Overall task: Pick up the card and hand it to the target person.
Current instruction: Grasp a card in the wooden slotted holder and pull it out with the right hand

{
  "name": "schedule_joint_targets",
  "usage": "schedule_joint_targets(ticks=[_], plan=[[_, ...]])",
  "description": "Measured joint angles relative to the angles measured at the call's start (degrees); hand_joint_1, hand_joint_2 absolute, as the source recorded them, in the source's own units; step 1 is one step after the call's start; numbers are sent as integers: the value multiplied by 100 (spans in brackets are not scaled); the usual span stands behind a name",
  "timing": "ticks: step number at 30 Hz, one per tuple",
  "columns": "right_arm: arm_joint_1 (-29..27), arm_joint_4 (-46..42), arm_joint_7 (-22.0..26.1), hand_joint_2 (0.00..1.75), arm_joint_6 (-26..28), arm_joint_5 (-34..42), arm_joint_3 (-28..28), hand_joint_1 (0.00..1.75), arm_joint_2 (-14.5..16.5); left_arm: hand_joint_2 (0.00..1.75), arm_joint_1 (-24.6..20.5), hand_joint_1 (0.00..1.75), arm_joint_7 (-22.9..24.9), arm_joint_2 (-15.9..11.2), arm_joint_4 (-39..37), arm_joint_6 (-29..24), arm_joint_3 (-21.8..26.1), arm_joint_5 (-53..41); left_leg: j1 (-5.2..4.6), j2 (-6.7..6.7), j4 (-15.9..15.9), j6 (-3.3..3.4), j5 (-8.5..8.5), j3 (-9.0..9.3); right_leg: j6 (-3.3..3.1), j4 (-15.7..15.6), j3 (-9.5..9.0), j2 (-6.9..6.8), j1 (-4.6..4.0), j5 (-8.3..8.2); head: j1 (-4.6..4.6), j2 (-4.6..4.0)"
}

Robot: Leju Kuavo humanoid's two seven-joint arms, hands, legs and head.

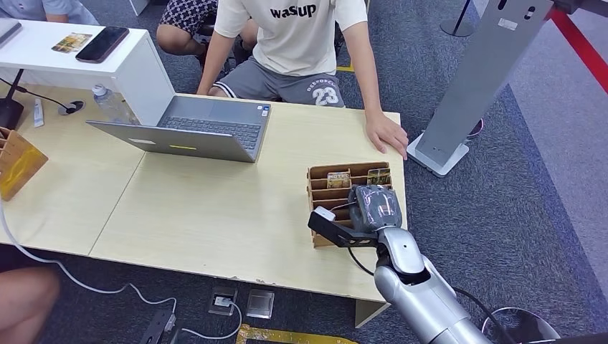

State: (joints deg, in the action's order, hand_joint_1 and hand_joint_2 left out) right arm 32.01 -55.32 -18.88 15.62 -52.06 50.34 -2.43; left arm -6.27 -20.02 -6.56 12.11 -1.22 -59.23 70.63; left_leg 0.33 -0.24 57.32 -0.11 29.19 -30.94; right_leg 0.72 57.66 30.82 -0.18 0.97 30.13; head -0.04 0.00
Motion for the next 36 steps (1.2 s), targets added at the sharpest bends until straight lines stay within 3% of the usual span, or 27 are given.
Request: schedule_joint_targets(ticks=[6, 22, 29, 36], plan=[[10, 20, 9, 175, 16, -2, 0, 151, 11, 0, -1, 0, 0, 0, 0, 0, -3, 1, 0, 0, 0, 0, 0, 0, 0, 0, 0, 0, 0, 0, 1, 0], [20, 74, 28, 175, 81, 155, -2, 152, 46, 0, -6, 0, -130, -1, 0, 2, -35, -25, 0, 0, 0, 0, 0, 0, 0, 0, 0, 0, 0, 0, 2, 0], [60, -211, -44, 175, -415, 837, -51, 152, -36, 0, 10, 0, -125, -10, 0, 2, -35, 23, 0, 1, 0, -1, -1, 0, 0, 0, 0, 1, 0, 0, 2, 0], [130, -1260, -488, 175, -840, 1105, -276, 152, -371, 0, 37, 0, -56, -32, -1, 0, -35, 110, 0, 0, 1, -1, -1, -2, 0, 0, 3, 0, 0, 0, 1, 0]])
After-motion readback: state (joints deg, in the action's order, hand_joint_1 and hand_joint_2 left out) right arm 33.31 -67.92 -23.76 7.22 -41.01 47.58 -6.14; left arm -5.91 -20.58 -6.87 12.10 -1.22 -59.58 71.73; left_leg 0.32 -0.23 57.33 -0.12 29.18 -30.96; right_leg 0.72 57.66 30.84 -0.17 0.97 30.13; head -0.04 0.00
